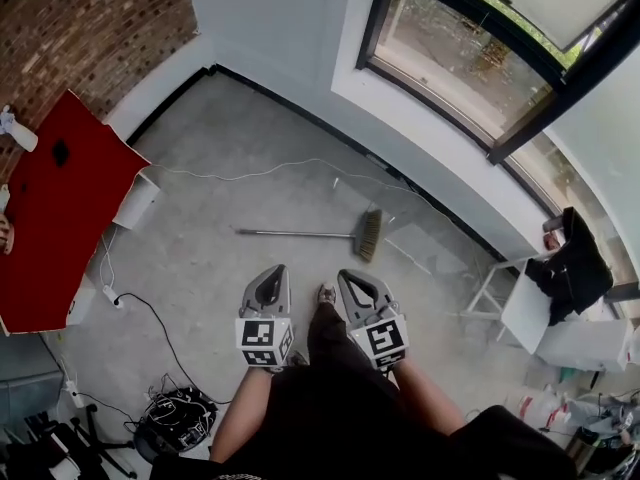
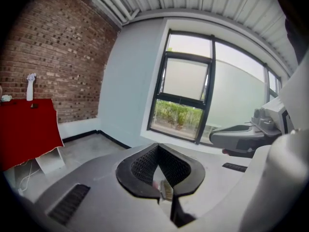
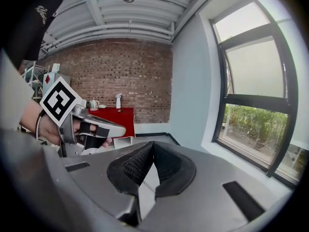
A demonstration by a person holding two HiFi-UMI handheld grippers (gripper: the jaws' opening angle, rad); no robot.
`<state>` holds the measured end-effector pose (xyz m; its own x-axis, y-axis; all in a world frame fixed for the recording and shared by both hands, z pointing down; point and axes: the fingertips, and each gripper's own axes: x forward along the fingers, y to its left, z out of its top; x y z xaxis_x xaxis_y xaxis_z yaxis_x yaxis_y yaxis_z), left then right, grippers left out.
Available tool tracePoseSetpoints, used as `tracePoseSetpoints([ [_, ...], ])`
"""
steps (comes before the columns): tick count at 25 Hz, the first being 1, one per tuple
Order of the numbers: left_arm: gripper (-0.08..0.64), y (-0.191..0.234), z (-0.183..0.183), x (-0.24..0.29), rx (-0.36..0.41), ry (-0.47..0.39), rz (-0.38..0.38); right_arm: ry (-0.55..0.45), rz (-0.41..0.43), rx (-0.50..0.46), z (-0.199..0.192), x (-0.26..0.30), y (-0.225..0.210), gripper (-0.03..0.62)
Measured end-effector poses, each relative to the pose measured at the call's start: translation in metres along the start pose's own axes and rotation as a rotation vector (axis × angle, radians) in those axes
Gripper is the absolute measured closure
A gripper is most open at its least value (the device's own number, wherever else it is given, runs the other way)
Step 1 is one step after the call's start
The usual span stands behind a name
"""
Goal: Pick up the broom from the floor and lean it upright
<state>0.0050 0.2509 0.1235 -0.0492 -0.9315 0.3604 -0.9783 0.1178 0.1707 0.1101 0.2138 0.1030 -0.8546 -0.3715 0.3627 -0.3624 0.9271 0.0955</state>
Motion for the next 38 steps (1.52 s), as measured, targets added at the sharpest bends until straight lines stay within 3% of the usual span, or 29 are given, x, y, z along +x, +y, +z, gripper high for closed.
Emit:
tracePoseSetpoints([
  [3, 0.555, 0.014, 0.008, 0.029, 0.000, 0.032, 0.034, 0.026, 0.050, 0.041, -0.006, 0.034, -0.024, 0.584],
  [7, 0.555, 0.027, 0.008, 0.072, -0.012, 0.067, 0.059, 0.044, 0.117, 0.027, -0.014, 0.077, -0.052, 0.584],
  [11, 0.555, 0.023, -0.013, 0.107, -0.034, 0.122, 0.051, 0.077, 0.159, -0.009, -0.037, 0.106, -0.078, 0.584],
  [13, 0.555, 0.027, -0.020, 0.123, -0.046, 0.128, 0.057, 0.090, 0.165, 0.014, -0.048, 0.122, -0.091, 0.584],
  [17, 0.555, 0.047, -0.046, 0.156, -0.054, 0.132, 0.081, 0.147, 0.227, -0.050, -0.076, 0.153, -0.107, 0.584],
  [25, 0.555, 0.131, -0.125, 0.221, -0.023, 0.095, 0.166, 0.280, 0.351, -0.136, -0.154, 0.227, -0.089, 0.584],
  [28, 0.555, 0.155, -0.162, 0.248, -0.064, 0.093, 0.202, 0.346, 0.407, -0.218, -0.184, 0.262, -0.084, 0.584],
  [33, 0.555, 0.183, -0.208, 0.274, -0.084, 0.092, 0.245, 0.362, 0.519, -0.299, -0.229, 0.317, -0.062, 0.584],
  [35, 0.555, 0.196, -0.225, 0.283, -0.125, 0.071, 0.248, 0.371, 0.537, -0.283, -0.244, 0.336, -0.052, 0.584],
  [38, 0.555, 0.214, -0.255, 0.285, -0.183, 0.059, 0.271, 0.409, 0.578, -0.182, -0.267, 0.351, -0.031, 0.584],
])
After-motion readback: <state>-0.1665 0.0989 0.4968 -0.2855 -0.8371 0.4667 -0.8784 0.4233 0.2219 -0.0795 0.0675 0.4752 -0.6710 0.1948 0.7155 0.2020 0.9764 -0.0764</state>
